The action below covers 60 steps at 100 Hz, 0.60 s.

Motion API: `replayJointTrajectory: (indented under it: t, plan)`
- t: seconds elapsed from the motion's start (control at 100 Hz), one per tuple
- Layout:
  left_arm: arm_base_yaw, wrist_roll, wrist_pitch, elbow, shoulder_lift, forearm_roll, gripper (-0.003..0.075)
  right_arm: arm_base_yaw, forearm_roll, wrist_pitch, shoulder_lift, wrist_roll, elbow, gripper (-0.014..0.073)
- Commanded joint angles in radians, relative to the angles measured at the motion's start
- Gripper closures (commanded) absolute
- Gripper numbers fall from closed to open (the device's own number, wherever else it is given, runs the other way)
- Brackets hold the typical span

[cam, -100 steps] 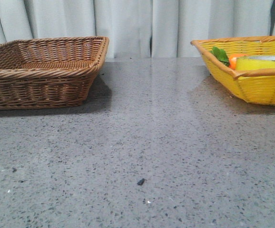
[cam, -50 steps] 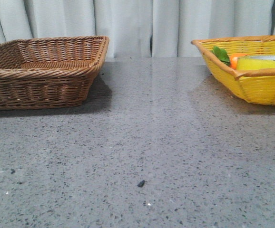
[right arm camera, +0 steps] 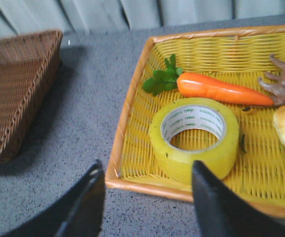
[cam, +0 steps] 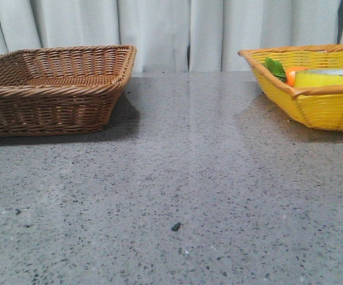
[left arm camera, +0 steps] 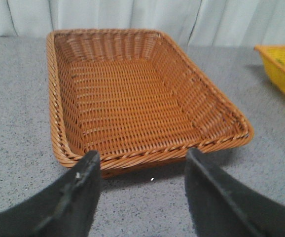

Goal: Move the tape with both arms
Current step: 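Move the right gripper over the yellow tape roll in the yellow basket, then grasp the yellow tape roll with the right gripper and lift it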

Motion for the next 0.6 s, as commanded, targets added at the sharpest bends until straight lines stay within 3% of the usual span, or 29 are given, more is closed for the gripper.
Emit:
replayJointTrajectory:
  t: [0.0, 0.25, 0.59]
  plan:
    - [0.005, 0.020, -0.054, -0.044, 0.040, -0.008, 0.0374, 0.021, -0.010, 0.071, 0.131, -0.039, -0.182, 0.0191]
    - [-0.022, 0.020, -0.050, -0.044, 0.039, -0.016, 0.0374, 0.055, -0.045, 0.329, 0.537, -0.039, -0.482, 0.0191]
    - [-0.094, 0.020, -0.050, -0.044, 0.039, -0.018, 0.0374, 0.055, -0.076, 0.330, 0.869, -0.030, -0.559, 0.0191]
